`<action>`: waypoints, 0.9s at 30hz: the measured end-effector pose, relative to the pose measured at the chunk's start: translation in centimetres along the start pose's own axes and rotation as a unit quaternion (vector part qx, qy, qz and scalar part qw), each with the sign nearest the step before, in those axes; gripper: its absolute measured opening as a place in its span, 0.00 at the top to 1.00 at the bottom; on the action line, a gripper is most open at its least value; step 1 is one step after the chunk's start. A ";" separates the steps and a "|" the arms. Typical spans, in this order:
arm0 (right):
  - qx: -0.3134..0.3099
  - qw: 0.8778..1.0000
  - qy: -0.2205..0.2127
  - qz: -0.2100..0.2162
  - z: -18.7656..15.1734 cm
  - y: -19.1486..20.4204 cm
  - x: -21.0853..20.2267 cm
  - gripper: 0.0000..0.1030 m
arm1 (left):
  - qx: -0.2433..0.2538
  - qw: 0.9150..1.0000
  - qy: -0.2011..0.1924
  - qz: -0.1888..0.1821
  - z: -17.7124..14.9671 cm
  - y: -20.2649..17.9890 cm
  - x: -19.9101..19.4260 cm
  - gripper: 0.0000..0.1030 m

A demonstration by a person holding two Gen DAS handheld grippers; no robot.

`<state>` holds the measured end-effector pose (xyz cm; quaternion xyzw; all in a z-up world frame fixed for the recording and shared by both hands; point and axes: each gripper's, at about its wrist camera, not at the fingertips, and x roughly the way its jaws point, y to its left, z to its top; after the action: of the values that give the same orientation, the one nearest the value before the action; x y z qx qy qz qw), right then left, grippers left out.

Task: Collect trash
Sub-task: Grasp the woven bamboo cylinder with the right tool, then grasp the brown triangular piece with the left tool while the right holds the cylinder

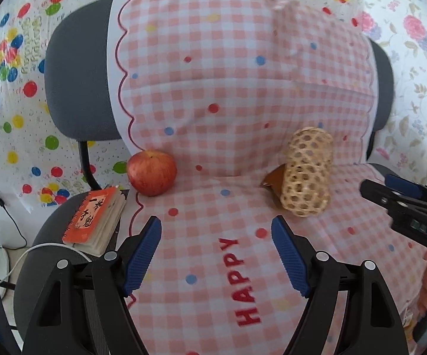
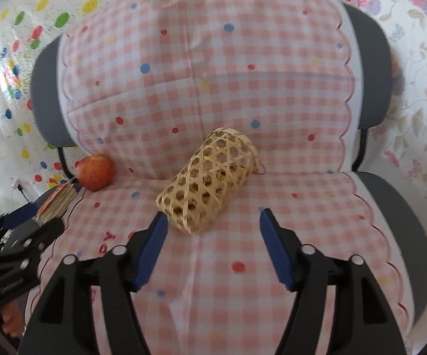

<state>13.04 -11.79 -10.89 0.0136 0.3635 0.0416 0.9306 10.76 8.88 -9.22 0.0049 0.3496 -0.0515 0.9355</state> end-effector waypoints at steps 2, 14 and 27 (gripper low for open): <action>0.013 1.000 0.011 -0.002 0.8 0.4 2.2 0.31 | -0.002 1.000 0.005 0.003 0.0 0.4 0.8 0.25; 0.081 0.994 0.048 -0.051 3.3 0.9 9.0 0.17 | -0.006 1.000 0.015 0.005 -0.3 1.2 2.8 0.18; 0.043 0.998 0.038 -0.008 2.4 -0.5 4.3 0.27 | 0.026 0.999 0.023 -0.004 -0.7 -1.3 2.7 0.17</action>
<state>17.86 -11.91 -12.03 0.0490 0.3997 0.0186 0.9151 12.20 7.34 -11.53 0.0287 0.3694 -0.0645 0.9266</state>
